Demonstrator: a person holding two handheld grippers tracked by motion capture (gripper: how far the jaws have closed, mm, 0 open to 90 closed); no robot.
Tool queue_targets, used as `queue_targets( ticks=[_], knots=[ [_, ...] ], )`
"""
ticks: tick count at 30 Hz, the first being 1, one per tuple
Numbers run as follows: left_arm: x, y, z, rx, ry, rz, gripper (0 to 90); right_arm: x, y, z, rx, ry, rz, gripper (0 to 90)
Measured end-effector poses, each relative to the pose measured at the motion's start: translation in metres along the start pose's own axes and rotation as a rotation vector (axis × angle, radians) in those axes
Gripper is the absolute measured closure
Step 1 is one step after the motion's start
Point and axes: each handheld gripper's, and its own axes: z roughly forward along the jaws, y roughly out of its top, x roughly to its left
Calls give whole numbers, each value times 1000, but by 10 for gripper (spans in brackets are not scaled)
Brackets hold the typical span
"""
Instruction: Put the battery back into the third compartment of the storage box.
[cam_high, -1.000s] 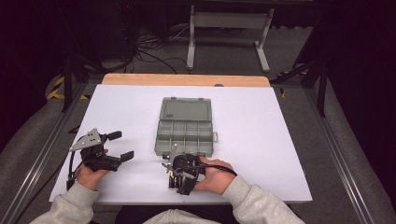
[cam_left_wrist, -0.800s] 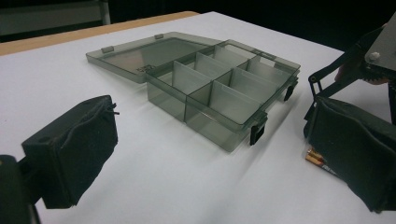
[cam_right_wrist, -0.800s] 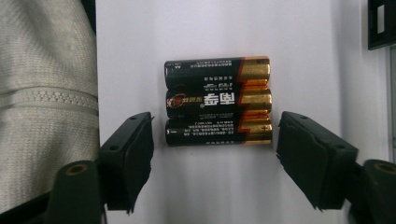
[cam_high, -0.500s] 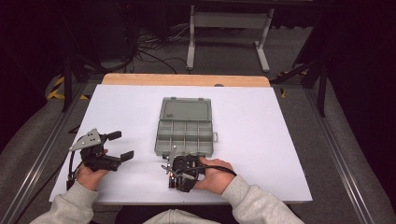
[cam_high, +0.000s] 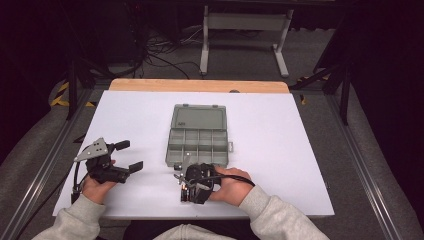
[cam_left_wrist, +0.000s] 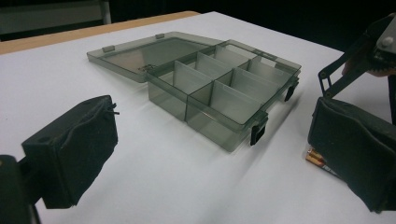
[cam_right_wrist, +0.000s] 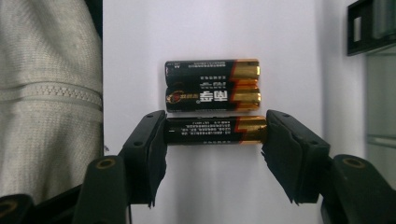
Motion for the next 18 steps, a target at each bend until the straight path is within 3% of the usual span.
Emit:
queue_targets(
  ticks=[18],
  knots=[
    [0, 0, 0, -1, 3, 1, 20, -18, 4, -34, -36, -25, -1, 410]
  ],
)
